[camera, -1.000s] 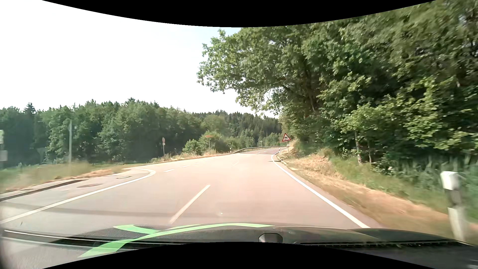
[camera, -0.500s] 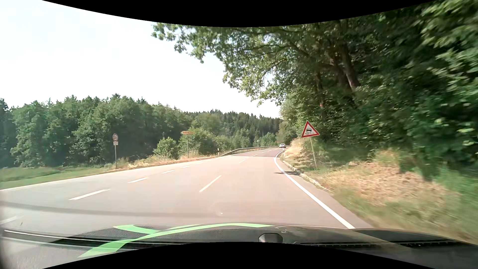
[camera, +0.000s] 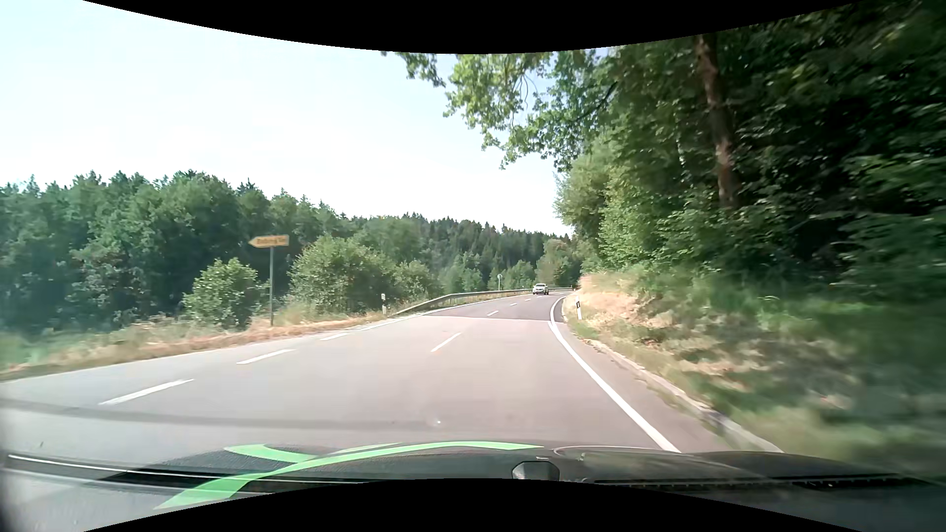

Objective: Follow the waypoints while adhering to traffic rules and regulations

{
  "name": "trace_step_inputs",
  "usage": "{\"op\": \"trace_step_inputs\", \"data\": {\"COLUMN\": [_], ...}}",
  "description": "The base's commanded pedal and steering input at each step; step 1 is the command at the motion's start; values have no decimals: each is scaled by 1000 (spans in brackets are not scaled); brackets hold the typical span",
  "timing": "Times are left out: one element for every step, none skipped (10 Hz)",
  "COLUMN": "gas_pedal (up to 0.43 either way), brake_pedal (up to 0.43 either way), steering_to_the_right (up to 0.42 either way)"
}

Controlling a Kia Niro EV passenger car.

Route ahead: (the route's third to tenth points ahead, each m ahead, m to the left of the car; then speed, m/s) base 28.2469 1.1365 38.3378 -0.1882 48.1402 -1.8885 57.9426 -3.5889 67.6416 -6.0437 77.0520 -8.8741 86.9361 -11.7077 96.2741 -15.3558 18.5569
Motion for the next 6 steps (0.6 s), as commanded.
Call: {"op": "trace_step_inputs", "data": {"gas_pedal": [150,157,177,197,197,197], "brake_pedal": [0,0,0,0,0,0], "steering_to_the_right": [18,22,24,24,24,24]}}
